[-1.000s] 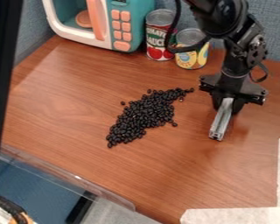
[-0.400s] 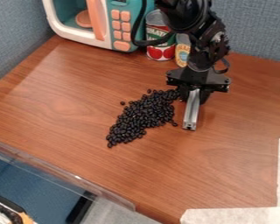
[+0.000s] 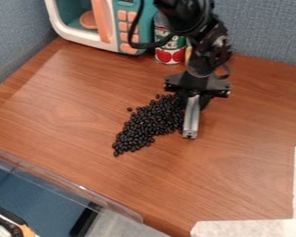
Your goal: Sweep into pile
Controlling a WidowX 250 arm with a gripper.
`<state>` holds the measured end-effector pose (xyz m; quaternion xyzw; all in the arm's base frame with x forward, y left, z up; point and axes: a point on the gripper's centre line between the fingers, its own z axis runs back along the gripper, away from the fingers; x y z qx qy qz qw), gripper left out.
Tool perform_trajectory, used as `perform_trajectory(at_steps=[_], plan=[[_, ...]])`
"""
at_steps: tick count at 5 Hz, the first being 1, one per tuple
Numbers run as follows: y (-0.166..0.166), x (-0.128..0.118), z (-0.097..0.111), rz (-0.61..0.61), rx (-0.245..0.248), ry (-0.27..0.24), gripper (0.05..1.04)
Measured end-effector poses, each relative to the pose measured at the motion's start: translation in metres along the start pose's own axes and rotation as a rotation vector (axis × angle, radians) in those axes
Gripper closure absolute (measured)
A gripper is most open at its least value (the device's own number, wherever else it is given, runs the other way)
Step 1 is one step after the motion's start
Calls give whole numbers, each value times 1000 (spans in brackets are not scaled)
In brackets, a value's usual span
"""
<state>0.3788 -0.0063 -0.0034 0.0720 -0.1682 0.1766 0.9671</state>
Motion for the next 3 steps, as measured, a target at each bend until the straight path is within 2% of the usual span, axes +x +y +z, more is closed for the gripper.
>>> perform_trajectory(at_steps=[2, 3], plan=[[19, -23, 6, 58, 45, 23, 706], [10, -12, 9, 16, -4, -15, 706]])
